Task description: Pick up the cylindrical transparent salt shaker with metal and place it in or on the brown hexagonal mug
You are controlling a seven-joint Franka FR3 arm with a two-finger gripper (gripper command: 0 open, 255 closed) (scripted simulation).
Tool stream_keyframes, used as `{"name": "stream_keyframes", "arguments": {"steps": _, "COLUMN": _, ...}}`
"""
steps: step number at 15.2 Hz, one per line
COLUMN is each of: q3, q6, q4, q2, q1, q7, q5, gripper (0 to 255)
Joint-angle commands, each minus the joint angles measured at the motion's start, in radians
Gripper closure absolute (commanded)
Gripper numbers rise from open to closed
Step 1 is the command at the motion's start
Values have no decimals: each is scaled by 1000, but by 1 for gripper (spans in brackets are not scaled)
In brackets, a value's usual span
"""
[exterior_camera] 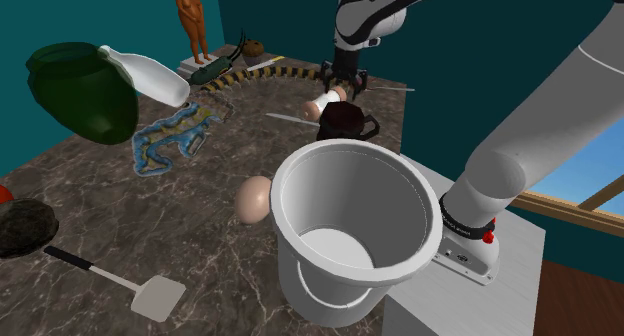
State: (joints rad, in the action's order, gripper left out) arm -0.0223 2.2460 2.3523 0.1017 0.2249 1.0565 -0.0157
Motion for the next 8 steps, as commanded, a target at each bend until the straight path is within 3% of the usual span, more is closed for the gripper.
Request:
{"name": "stream_keyframes", "arguments": {"steps": 1, "q3": 1, "q6": 28, "q4": 11, "q2": -17, "q1": 1, "q7": 1, "q5": -1, "gripper": 0}}
{"name": "stream_keyframes", "arguments": {"steps": 8, "q3": 0, "q6": 50, "q4": 20, "q2": -30, "q1": 2, "q7": 1, "q5": -1, "gripper": 0}}
